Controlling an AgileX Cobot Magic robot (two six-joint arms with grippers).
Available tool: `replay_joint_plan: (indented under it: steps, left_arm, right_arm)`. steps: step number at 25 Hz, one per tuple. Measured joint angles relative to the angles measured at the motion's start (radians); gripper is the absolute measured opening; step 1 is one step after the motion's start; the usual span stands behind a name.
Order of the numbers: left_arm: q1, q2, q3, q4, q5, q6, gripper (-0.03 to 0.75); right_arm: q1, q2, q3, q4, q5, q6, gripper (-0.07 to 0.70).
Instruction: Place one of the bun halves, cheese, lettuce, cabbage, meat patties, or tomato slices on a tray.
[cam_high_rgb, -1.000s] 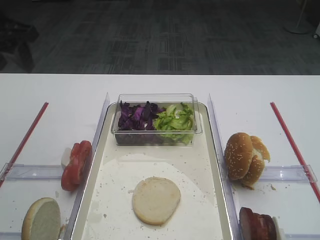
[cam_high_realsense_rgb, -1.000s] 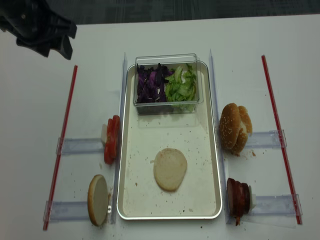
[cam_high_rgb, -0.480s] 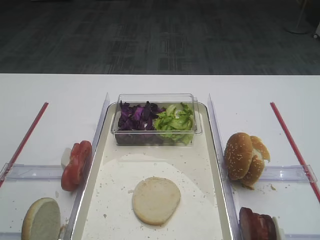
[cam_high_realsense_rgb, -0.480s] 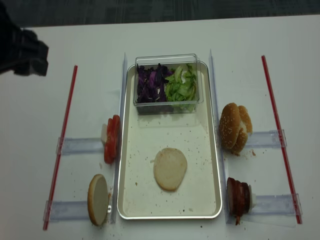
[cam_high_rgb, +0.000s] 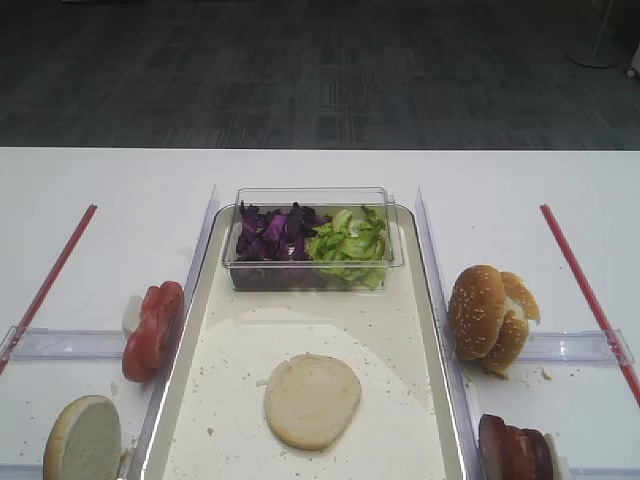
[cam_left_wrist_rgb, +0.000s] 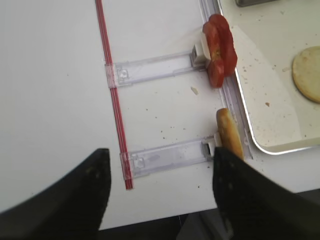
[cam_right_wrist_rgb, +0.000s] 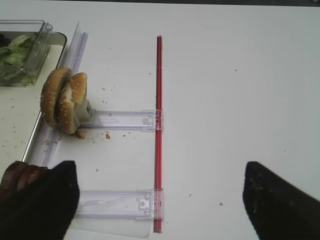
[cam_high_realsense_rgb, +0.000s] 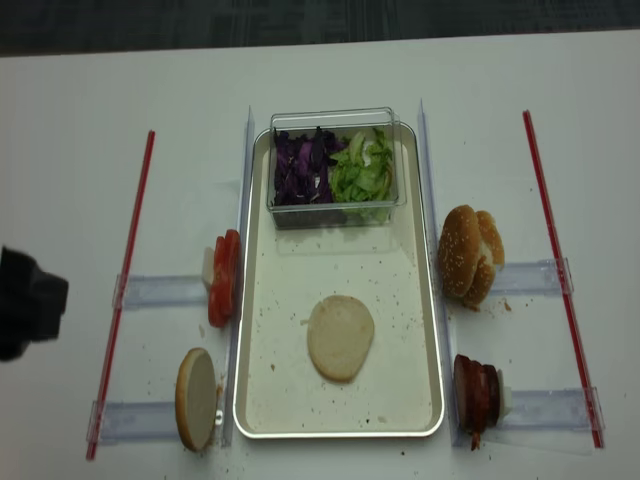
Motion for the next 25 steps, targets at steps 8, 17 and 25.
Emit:
replay_joint_plan:
  steps: [8,17,25]
  left_arm:
    - [0.000,-0.321,0.204,-0.006,0.008,-0.020,0.410]
    - [0.000,-0.574,0.365,-0.028,0.015,-0.022,0.410]
    - [0.000,-0.697,0.369,-0.028,0.017,-0.024,0.410]
  right_arm:
    - [0.000,0.000,0.000,0.000,0.000,0.000,0.676]
    - [0.000,0.000,0.000,0.000,0.000,0.002,0.676]
    - [0.000,0.000,0.000,0.000,0.000,0.002,0.676]
